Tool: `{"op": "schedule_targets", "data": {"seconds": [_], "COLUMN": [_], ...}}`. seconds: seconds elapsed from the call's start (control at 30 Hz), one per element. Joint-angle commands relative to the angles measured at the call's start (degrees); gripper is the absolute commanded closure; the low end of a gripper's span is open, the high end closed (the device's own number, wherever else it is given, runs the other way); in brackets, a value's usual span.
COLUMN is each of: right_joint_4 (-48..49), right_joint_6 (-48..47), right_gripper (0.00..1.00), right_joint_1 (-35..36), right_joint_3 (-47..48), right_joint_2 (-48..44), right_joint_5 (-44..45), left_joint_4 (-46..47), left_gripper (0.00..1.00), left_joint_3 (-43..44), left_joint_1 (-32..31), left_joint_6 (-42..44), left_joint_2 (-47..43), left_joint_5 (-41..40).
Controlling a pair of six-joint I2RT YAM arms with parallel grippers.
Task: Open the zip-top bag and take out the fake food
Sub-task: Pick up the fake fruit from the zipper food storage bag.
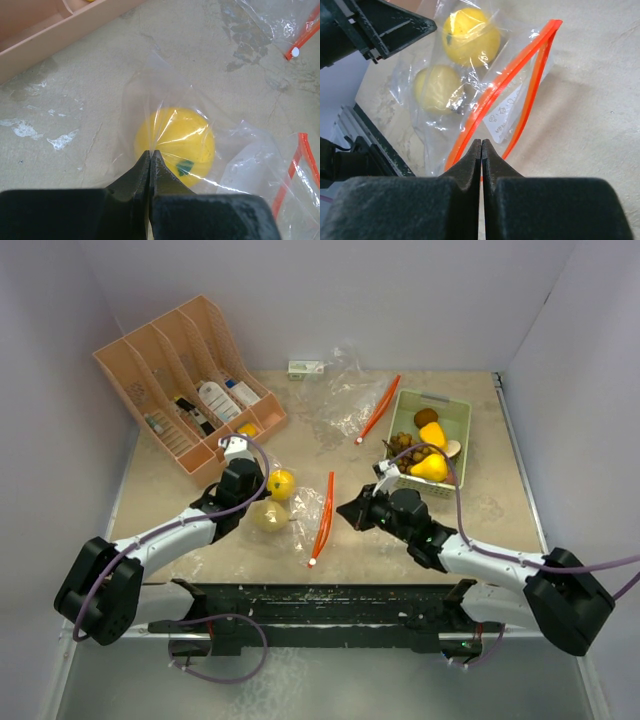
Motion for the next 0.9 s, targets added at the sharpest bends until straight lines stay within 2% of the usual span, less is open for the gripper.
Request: {"op": "schedule_targets", "data": {"seconds": [0.0,0.3,0.5,0.6,0.7,0.87], "right_joint_4": [2.2,13.7,21.4,21.1,21.9,25.0], "right_joint_6": [0.4,-0.7,2.1,2.2,3.0,5.7], "right_gripper": [1.0,1.0,0.94,0.9,0.82,0.52], "right_joint_1": [0.4,0.3,0.4,0.4,0.4,0.4], "right_joint_3": [0.3,9.4,17.3,21.1,23.5,24.1], "right_joint_2": [3.2,22.0,33.1,36.8,40.4,44.0], "right_joint_5": [1.6,-4.7,-13.0,-14.3,-16.2,-18.3], "left_joint_4": [2.3,1.7,-0.5,-2.2,-2.9,-4.2], "left_gripper": [1.0,1.0,1.0,1.0,1.0,1.0], "left_joint_3": [-0.3,-1.2,-1.7,-2.3,-3.6,-4.6], "left_joint_1": [0.1,0.0,0.1,0.0,0.0,0.0], "left_joint_6": [-0.3,-0.3,-0.2,-0.5,-0.9,-0.3], "left_joint_2": [-0.8,-1.9,-2.5,-3.0,-3.8,-4.3], "left_joint_5": [-0.4,-0.6,-1.8,-2.6,-2.8,-4.2]}}
